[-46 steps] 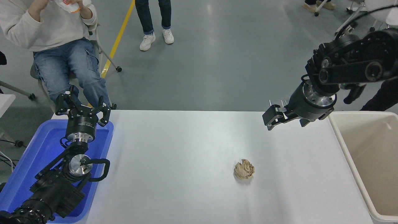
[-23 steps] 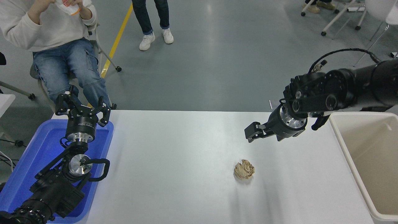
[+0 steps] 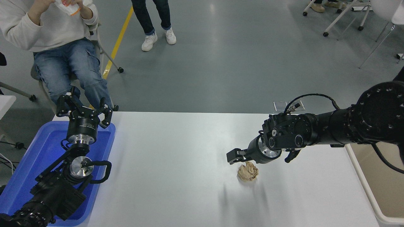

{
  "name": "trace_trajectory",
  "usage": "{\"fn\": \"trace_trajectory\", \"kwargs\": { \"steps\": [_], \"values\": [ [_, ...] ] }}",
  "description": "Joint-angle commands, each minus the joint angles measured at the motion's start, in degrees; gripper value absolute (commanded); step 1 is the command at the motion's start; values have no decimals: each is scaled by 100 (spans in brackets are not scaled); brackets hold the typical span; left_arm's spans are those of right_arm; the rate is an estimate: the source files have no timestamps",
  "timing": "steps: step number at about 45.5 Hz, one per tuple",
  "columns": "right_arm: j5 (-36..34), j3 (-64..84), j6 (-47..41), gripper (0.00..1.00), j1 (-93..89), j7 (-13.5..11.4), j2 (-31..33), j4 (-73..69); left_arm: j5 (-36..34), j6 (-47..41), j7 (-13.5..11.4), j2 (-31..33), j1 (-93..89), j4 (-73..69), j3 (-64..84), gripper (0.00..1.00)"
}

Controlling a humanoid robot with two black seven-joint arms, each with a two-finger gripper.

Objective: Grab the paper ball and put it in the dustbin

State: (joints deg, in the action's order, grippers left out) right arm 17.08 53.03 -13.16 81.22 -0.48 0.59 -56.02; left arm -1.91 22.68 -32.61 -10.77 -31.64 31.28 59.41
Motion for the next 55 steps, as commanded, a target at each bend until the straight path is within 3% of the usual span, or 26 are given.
{"fn": "trace_trajectory", "kwargs": {
  "steps": [1,35,43,55],
  "values": [
    [455,-65,174,100,-572,-5,-59,486,-2,0,0,5,0,1,0,99],
    [297,-65,156,99,-924,-23,-59,874,-2,0,9,-3,0,1,0,99],
    [-152,-65,147,78,-950,-5,-59,847,-2,0,9,5,0,1,0,99],
    [-117,-65,139,45,-968,57,-59,821,-2,0,9,5,0,1,0,99]
  ]
}}
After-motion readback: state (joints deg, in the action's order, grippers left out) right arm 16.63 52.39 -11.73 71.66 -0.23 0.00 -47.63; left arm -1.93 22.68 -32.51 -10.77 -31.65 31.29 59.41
